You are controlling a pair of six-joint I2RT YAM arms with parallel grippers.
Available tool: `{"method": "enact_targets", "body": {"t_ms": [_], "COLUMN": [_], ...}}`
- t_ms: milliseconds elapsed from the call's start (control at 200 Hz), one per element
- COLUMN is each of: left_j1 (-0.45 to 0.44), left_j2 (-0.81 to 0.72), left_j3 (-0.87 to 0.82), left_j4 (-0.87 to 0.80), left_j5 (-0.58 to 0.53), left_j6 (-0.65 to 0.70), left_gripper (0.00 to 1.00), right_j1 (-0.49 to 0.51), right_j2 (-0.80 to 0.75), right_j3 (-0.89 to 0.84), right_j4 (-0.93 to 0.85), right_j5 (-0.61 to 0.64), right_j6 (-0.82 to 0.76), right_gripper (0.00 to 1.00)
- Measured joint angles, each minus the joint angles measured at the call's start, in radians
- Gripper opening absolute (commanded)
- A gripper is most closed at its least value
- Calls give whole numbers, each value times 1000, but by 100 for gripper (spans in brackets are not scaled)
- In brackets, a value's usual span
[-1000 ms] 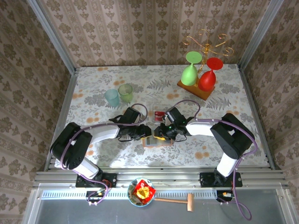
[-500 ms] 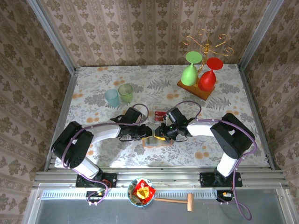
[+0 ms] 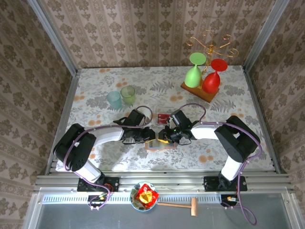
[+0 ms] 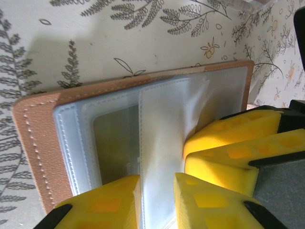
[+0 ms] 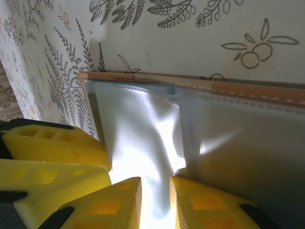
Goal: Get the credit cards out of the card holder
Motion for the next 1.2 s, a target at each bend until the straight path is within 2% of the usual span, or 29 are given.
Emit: {"method": "enact_targets", "body": {"t_ms": [415,675,1005,1200], "left_j1": [-6,-6,-12,-34], "left_j2": [0,0,0,0], "left_j3": [2,27,74,113], "left_j4": [0,-7,-52,-69], "left_j5": [0,0,0,1], "left_j6": [-3,-3,-2,5], "left_gripper": [22,24,30,39], "right_j1": [-1,-7,-40,-67], "right_j2": [-11,-99,-232,-307], "right_j3": [-5,-6,-5,-5], "right_j4": [11,-39,-170,-241], "right_j5": [0,4,42,65], "right_j6": [7,3,-35,-58], "right_gripper": [28,29,29,29]}}
